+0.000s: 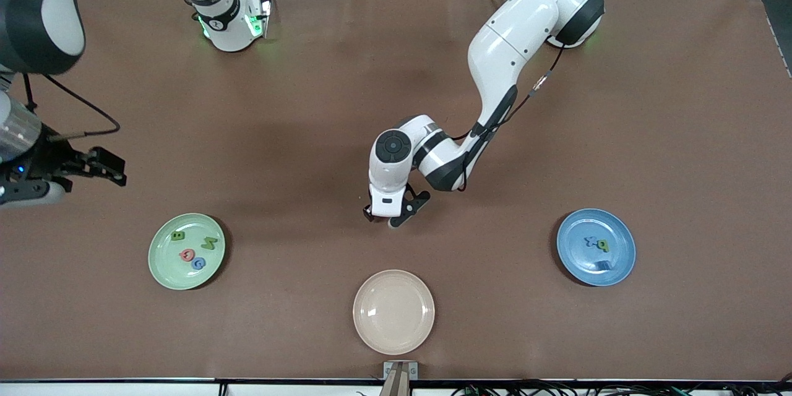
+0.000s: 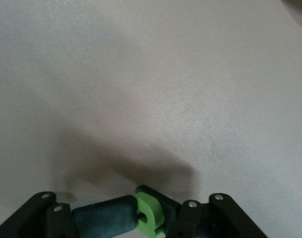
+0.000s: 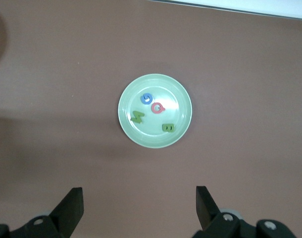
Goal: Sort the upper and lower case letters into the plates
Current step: 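Carry the green n to the blue plate and open the left gripper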
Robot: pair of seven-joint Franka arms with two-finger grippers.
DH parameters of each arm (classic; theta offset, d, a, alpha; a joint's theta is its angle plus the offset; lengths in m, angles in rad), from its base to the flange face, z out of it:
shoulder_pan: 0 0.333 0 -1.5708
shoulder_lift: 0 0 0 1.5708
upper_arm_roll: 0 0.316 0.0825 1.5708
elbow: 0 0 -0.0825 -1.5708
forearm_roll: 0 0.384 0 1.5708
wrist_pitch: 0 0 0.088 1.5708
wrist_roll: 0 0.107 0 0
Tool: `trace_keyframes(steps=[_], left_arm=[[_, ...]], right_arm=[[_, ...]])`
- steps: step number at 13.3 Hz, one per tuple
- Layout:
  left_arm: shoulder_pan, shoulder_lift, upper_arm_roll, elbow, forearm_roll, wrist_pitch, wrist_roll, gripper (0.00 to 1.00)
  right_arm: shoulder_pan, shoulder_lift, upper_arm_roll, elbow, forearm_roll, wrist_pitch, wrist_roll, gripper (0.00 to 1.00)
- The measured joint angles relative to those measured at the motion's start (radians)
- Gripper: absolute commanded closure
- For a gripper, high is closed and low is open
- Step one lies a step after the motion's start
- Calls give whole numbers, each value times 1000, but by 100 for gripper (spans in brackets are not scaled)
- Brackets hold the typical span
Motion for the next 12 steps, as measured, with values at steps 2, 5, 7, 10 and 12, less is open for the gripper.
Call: trace_keyframes(steps=[2,5,7,10,12], left_arm=[[2,-3,2,4,0,-15,0,100],[44,-51,10,24,0,-80,19,100],[109,-116,11,27,0,-146,92,100],[224,-190,12,19,0,-315,312,100],[294,-211,12,10,0,-433,465,100]], right_arm=[[-3,-47,-2,-10,8,-46,4,0],[-9,-90,-5,-16,17,-89,14,0],[-9,-114,-4,-16,18,-125,37,0],[-9,-140,-4,-16,19,-151,43,0],[-9,-148,-5,-15,19,-160,43,0]])
